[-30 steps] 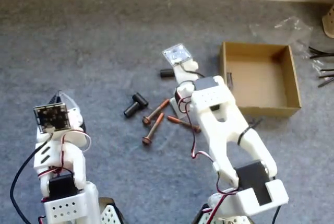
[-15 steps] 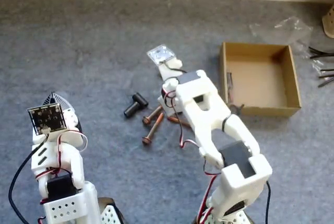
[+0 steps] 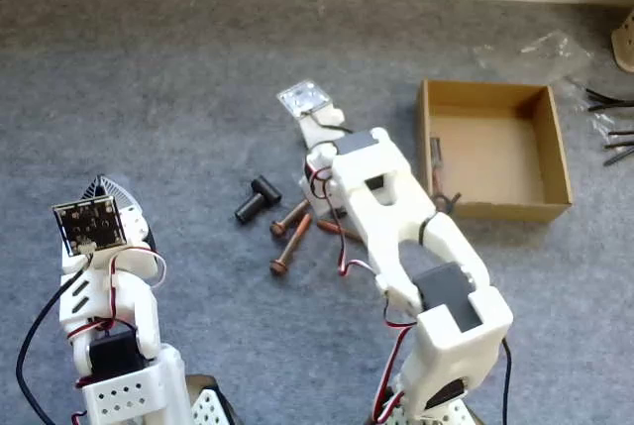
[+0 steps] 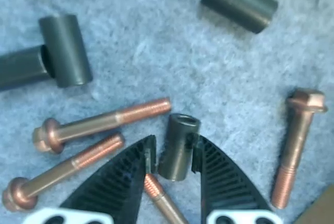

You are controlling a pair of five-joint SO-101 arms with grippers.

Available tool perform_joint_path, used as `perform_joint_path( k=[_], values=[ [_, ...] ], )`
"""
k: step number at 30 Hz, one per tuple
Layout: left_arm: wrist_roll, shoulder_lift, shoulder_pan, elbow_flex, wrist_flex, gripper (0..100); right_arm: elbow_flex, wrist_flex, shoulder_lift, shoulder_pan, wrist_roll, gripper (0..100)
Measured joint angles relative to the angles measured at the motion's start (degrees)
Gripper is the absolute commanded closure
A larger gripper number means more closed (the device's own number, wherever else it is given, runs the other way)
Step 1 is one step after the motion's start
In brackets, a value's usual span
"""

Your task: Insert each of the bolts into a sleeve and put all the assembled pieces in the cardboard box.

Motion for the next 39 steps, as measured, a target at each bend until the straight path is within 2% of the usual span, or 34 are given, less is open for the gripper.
perform_joint_path(
  k=[8,14,30,36,39],
  values=[
    [0.0,0.0,0.0,0.0,0.0,99,0.0,0.4,0.4,2.5,0.0,88.2],
    [0.0,0.0,0.0,0.0,0.0,99,0.0,0.4,0.4,2.5,0.9,84.6],
    [0.0,0.1,0.0,0.0,0.0,99,-1.1,0.2,7.3,1.1,1.8,84.7],
    [0.0,0.0,0.0,0.0,0.0,99,-1.3,0.2,7.3,1.5,1.8,93.9],
    [0.0,0.0,0.0,0.0,0.0,99,-1.6,0.2,7.3,1.6,1.9,94.7]
  ],
)
